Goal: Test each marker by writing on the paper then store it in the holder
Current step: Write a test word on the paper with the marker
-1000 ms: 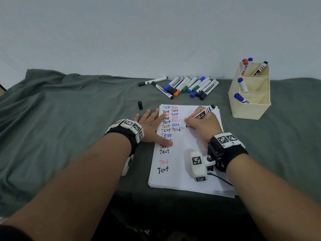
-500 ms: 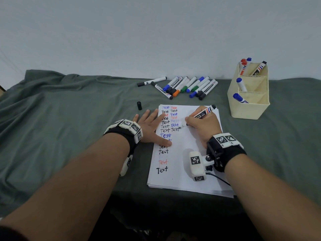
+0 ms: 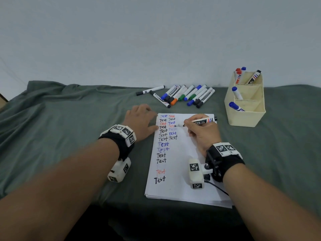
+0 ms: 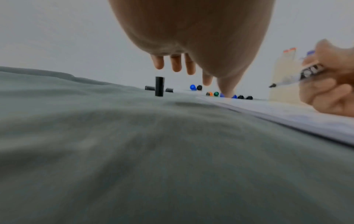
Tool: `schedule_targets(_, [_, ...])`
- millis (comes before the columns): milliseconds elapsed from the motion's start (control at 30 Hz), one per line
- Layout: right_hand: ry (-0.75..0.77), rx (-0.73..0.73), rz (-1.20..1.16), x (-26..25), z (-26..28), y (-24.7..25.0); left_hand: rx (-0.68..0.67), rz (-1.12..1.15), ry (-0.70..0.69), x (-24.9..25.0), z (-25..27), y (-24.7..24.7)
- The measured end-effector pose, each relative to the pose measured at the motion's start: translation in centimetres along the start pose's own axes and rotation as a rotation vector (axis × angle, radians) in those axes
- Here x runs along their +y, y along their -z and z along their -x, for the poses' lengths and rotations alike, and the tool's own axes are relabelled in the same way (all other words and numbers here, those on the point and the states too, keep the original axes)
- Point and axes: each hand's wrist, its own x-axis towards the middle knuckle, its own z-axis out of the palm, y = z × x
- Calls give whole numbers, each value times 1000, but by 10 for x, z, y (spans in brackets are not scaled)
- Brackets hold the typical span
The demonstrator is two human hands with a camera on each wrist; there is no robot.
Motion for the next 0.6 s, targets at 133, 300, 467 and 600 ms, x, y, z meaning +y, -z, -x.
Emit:
schedule_targets(133, [-108, -40, -267, -5, 1, -4, -12, -19, 202, -20, -15, -5])
schedule_targets(300, [-112, -81, -313, -7, 5, -5, -92, 42, 233, -35, -29, -12])
schedule_targets(467, [-103, -87, -246, -8, 6, -6, -58, 242, 238, -28, -25, -7])
schedule_targets(600, [-73, -127, -187, -8, 7, -5, -1, 376, 131, -14, -16, -1])
